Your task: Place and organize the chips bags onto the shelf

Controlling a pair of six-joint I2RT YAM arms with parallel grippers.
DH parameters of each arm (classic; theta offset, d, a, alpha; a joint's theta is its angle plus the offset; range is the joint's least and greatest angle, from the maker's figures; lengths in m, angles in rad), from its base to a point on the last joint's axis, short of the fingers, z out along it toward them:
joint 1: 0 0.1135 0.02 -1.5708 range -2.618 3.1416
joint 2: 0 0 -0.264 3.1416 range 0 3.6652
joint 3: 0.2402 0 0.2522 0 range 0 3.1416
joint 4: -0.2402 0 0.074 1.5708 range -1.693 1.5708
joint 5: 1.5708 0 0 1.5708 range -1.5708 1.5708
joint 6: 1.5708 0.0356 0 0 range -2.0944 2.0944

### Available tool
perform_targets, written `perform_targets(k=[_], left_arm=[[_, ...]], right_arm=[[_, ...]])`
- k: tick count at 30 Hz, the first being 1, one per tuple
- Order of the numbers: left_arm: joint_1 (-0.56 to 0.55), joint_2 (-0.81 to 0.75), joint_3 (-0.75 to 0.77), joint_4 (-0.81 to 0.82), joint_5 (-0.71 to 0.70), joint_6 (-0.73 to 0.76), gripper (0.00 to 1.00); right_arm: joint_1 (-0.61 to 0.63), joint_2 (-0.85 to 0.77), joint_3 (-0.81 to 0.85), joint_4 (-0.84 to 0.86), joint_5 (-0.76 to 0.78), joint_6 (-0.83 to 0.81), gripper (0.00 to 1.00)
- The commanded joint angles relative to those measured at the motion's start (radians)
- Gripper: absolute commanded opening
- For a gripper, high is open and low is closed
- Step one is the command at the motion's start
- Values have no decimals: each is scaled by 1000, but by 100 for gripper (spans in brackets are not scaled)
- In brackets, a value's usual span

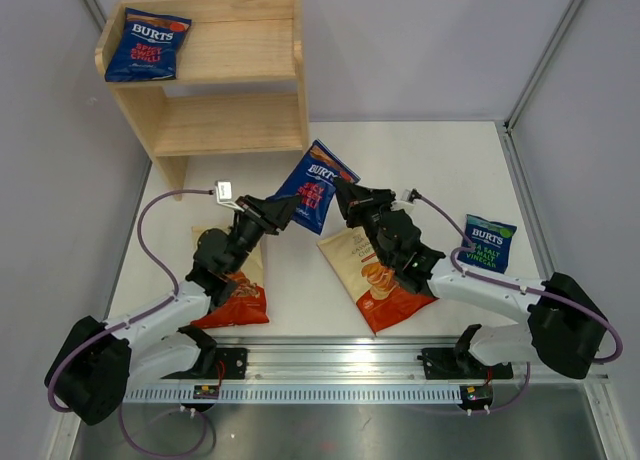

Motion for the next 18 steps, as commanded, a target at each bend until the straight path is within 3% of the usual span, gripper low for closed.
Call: perform_targets(k=[1, 2, 7, 12, 15, 16, 18], left_arm=[[-5, -34, -6, 59, -63, 32, 36], [-5, -39, -4, 51, -65, 37, 22], [-4, -126, -18, 41, -60, 66, 8], [-1, -226, -11, 21, 2, 100, 0], [2, -295, 32, -53, 41, 112, 0], [4, -313, 43, -73, 55, 110, 0], [12, -355, 66, -113, 108, 106, 0]], right_arm=[[34, 22, 59, 103, 26, -12, 0], [34, 27, 62, 108, 15, -18, 0], [33, -4, 50, 103, -3, -117, 3], [8, -56, 41, 83, -88, -278, 72], [-83, -96, 13, 88, -271, -334, 79], [-123, -108, 9, 92, -427, -337, 79], [-227, -114, 7, 92, -593, -332, 80]])
